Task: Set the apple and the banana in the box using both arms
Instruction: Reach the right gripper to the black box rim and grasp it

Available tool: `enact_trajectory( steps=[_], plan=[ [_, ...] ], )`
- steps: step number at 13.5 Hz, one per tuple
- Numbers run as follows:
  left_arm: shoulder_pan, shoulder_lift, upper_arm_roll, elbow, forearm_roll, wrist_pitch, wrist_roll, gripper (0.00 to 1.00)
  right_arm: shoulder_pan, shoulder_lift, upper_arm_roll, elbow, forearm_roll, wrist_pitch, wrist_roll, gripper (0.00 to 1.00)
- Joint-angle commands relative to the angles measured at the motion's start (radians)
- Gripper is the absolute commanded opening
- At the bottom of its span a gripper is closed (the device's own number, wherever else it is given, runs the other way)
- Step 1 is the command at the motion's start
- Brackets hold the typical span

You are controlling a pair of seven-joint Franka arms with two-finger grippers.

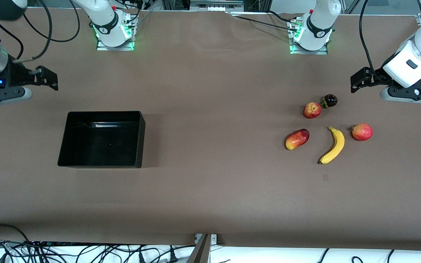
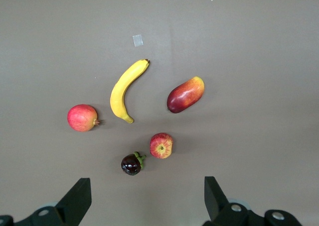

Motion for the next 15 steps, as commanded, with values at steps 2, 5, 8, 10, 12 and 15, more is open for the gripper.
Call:
enact_trajectory(
  steps=[2, 5, 8, 10, 12, 15],
  plan=[
    [-0.003, 0.015, 0.000, 0.033, -0.013, -0.022, 0.007, 1.00, -0.012, 0.099, -0.085, -0.112, -0.012, 0.169, -0.025, 1.00],
    [-0.003, 0.015, 0.000, 0.033, -0.013, -0.022, 0.007, 1.00, -0.020, 0.211, -0.150, -0.142, -0.006, 0.281, -0.025, 1.00],
    [-0.003, 0.013, -0.001, 0.031, -0.013, -0.025, 0.007, 1.00, -0.067, 0.257, -0.153, -0.209, 0.002, 0.395, -0.025, 1.00],
    [-0.003, 0.013, -0.001, 0.033, -0.013, -0.025, 0.005, 1.00, -0.073, 0.270, -0.153, -0.270, 0.008, 0.485, -0.030, 1.00],
    [-0.002, 0.012, 0.000, 0.031, -0.014, -0.028, 0.002, 1.00, -0.086, 0.294, -0.153, -0.280, 0.039, 0.510, -0.030, 1.00],
    [-0.002, 0.012, 0.000, 0.033, -0.013, -0.038, 0.002, 1.00, -0.090, 0.325, -0.153, -0.275, 0.065, 0.538, -0.028, 1.00]
  ],
)
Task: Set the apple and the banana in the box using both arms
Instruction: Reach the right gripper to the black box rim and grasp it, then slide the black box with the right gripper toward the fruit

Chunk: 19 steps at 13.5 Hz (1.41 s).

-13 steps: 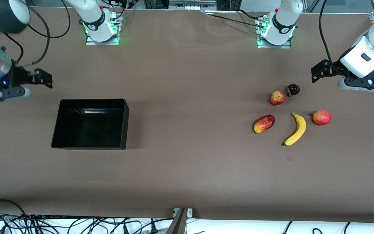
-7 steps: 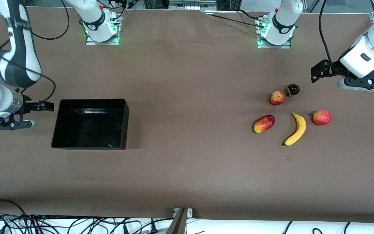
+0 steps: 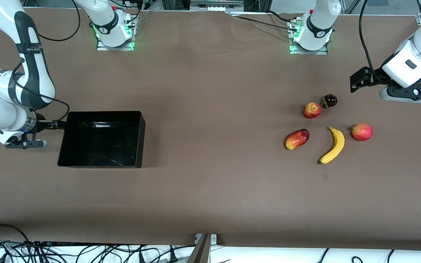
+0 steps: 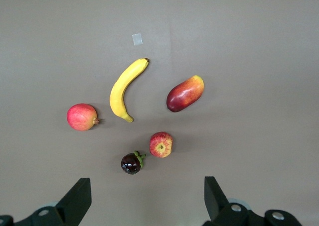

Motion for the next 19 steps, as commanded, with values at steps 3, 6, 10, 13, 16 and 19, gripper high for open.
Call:
enact_trajectory(
  steps=[3, 6, 10, 13, 16, 19],
  plan=[
    [-0.003, 0.011, 0.000, 0.032, -0.014, -0.032, 0.004, 1.00, -0.015, 0.031, 0.005, -0.008, 0.034, 0.045, -0.015, 0.94],
    [-0.004, 0.011, -0.001, 0.032, -0.014, -0.032, 0.002, 1.00, -0.016, 0.052, 0.005, -0.015, 0.051, 0.046, -0.017, 0.75],
    [-0.004, 0.011, -0.013, 0.032, -0.016, -0.033, 0.001, 1.00, -0.021, 0.068, 0.005, -0.016, 0.051, 0.045, -0.017, 0.46],
    [-0.004, 0.011, -0.024, 0.032, -0.014, -0.033, -0.004, 1.00, -0.021, 0.072, 0.005, -0.011, 0.097, 0.042, -0.046, 0.00],
    [-0.003, 0.011, -0.024, 0.032, -0.013, -0.035, -0.004, 1.00, -0.020, 0.065, 0.012, 0.026, 0.177, 0.002, -0.104, 0.00],
    [-0.003, 0.011, -0.024, 0.032, -0.013, -0.035, -0.002, 1.00, -0.009, 0.065, 0.063, 0.142, 0.272, -0.125, -0.107, 0.00]
  ],
)
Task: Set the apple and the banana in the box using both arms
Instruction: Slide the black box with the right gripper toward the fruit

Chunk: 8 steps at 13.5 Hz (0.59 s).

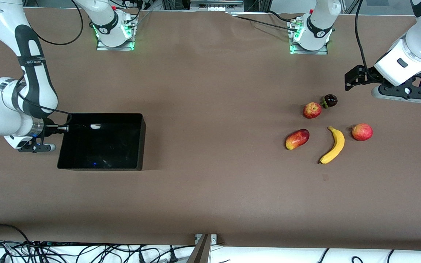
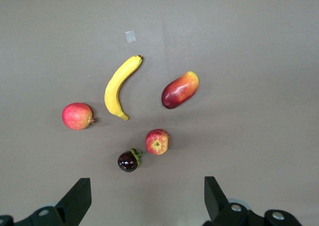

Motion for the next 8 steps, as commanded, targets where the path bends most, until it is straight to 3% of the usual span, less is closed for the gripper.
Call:
enact_trajectory(
  steps=[1, 5, 8],
  plan=[
    [-0.002, 0.011, 0.001, 0.032, -0.013, -0.025, -0.004, 1.00, 0.004, -0.006, 0.064, 0.115, 0.062, -0.108, -0.001, 0.00],
    [-0.003, 0.011, 0.000, 0.032, -0.013, -0.025, -0.004, 1.00, 0.008, 0.014, 0.170, 0.261, 0.122, -0.253, 0.079, 0.00],
    [-0.002, 0.011, 0.000, 0.032, -0.013, -0.025, -0.004, 1.00, 0.042, 0.025, 0.277, 0.294, 0.126, -0.251, 0.253, 0.00]
  ],
)
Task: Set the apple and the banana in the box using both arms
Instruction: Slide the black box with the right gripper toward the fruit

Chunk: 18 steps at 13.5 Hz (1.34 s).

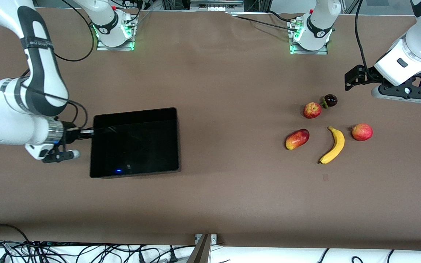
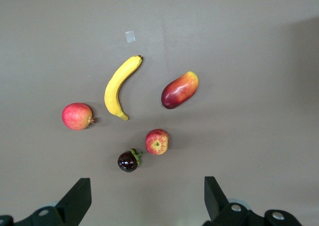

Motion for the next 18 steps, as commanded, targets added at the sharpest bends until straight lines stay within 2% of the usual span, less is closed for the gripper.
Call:
enact_trajectory(
  steps=[1, 4, 10, 14, 18],
  plan=[
    [-0.002, 0.011, 0.000, 0.031, -0.013, -0.029, -0.005, 1.00, 0.051, 0.026, 0.085, 0.048, 0.028, -0.018, 0.164, 0.00],
    [-0.002, 0.012, 0.001, 0.040, -0.013, -0.030, -0.004, 1.00, 0.198, 0.052, 0.098, 0.048, 0.048, 0.073, 0.333, 0.00],
    [-0.002, 0.012, 0.003, 0.042, -0.014, -0.035, -0.007, 1.00, 0.399, 0.136, 0.099, 0.039, 0.085, 0.205, 0.407, 0.00],
    [0.000, 0.014, 0.005, 0.045, -0.014, -0.035, -0.010, 1.00, 0.471, 0.164, 0.098, -0.012, 0.083, 0.333, 0.459, 0.00],
    [-0.003, 0.014, 0.001, 0.054, -0.014, -0.061, -0.021, 1.00, 0.490, 0.186, 0.098, -0.010, 0.082, 0.389, 0.573, 0.00]
  ],
)
